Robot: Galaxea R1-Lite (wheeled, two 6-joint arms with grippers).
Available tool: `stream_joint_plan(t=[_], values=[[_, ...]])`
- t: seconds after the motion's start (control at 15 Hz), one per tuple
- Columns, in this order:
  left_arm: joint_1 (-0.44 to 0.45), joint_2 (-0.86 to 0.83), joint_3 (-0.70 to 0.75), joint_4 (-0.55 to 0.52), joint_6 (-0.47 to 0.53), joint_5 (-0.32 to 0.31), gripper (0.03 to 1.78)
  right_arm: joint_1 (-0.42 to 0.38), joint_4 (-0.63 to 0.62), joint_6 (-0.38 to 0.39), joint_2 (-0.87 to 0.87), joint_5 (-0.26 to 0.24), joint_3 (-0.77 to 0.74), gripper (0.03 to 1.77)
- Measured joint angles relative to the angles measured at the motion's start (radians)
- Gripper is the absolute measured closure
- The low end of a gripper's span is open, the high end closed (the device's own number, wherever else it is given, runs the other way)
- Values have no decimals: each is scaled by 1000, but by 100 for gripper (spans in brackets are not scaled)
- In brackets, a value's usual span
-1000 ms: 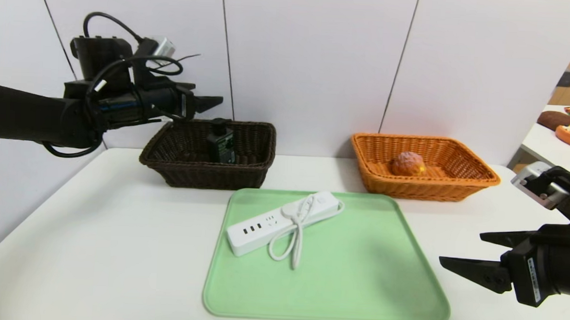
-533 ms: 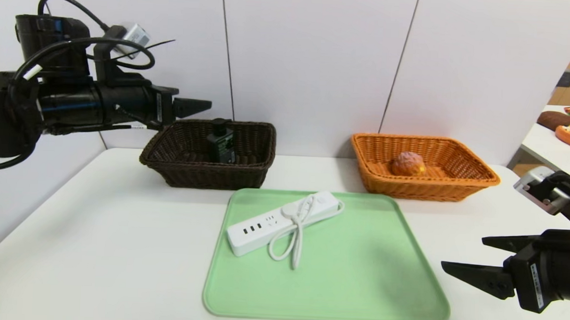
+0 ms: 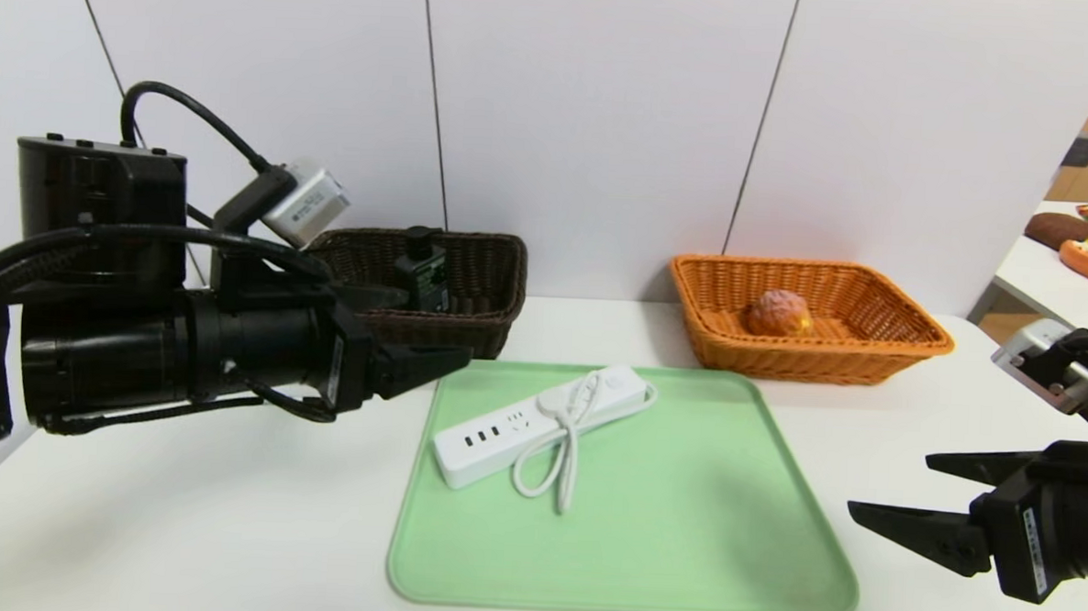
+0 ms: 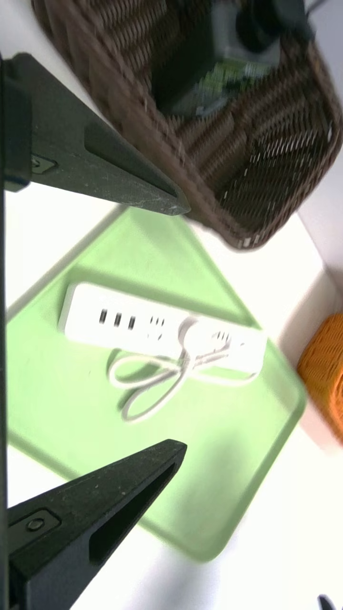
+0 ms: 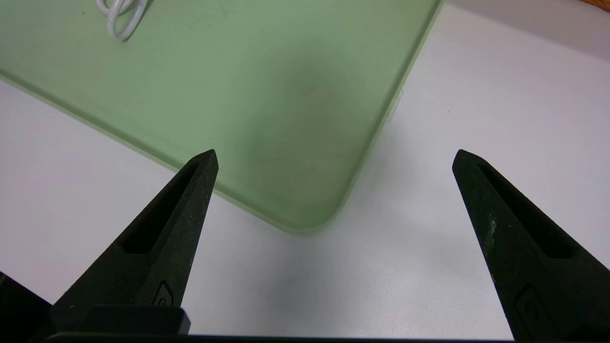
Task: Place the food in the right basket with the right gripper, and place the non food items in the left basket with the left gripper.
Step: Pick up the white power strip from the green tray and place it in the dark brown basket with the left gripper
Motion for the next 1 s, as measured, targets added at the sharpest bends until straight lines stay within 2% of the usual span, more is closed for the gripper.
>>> stream_joint_plan(t=[0.2,0.47,0.8,1.0], values=[[-135,-1,44,0,-1,96,13,1,0,-1,-8,1,10,10],[-244,55,53,1,8,117,12,1,-1,0,-12,1,11,10],[-274,181,-16,50,21,120,12,0,-1,1,-12,4,14,10],[-263,256,-70,75,91,125,12,-7,-1,0,-12,7,15,10]])
